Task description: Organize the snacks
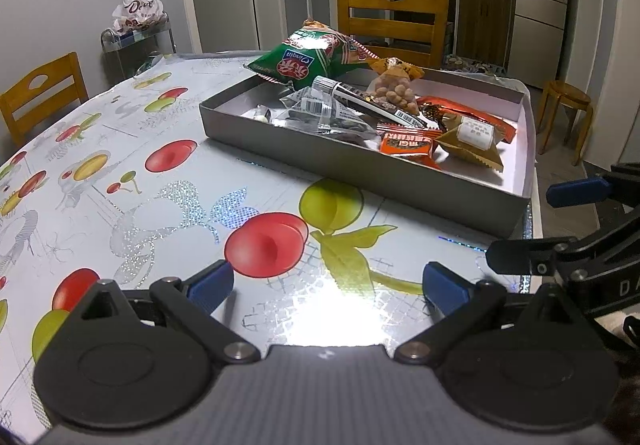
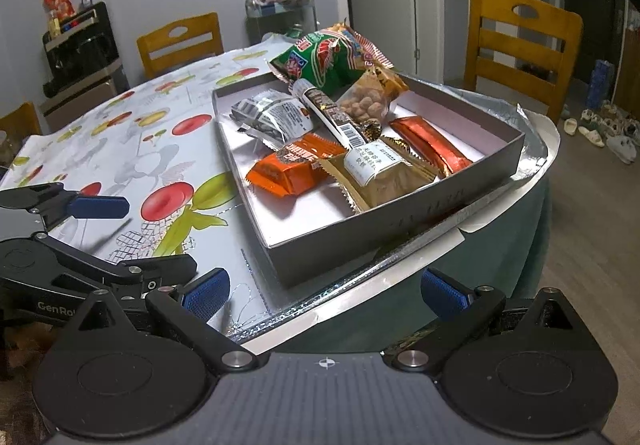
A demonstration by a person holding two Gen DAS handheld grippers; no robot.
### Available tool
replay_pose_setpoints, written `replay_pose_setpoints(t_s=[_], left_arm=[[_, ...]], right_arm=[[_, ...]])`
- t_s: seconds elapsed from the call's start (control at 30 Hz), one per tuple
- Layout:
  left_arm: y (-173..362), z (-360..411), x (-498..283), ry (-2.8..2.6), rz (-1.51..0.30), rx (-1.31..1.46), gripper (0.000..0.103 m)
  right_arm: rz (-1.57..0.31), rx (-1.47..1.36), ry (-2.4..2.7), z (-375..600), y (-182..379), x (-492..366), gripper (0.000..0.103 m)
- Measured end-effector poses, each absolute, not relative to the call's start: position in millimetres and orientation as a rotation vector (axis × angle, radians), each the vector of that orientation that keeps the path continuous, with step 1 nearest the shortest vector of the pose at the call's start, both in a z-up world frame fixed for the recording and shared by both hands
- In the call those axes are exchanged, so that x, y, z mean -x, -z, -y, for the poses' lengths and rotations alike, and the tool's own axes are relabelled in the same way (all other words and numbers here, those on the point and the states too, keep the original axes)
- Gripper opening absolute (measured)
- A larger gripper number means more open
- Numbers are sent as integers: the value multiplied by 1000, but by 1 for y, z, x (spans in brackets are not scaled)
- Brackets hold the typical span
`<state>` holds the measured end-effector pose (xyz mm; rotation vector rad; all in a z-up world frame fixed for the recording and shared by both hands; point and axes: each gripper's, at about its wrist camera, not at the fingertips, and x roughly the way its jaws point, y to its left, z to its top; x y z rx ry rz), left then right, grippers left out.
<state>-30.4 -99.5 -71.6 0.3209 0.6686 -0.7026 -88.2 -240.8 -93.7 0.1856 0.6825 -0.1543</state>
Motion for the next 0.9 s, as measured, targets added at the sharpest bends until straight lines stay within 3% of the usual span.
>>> replay_pose_setpoints(t_s=[0.9], left_arm=[[74,98,28,710,-686,-295,102]], right_arm=[[-671,-206,137,243,94,87,103]])
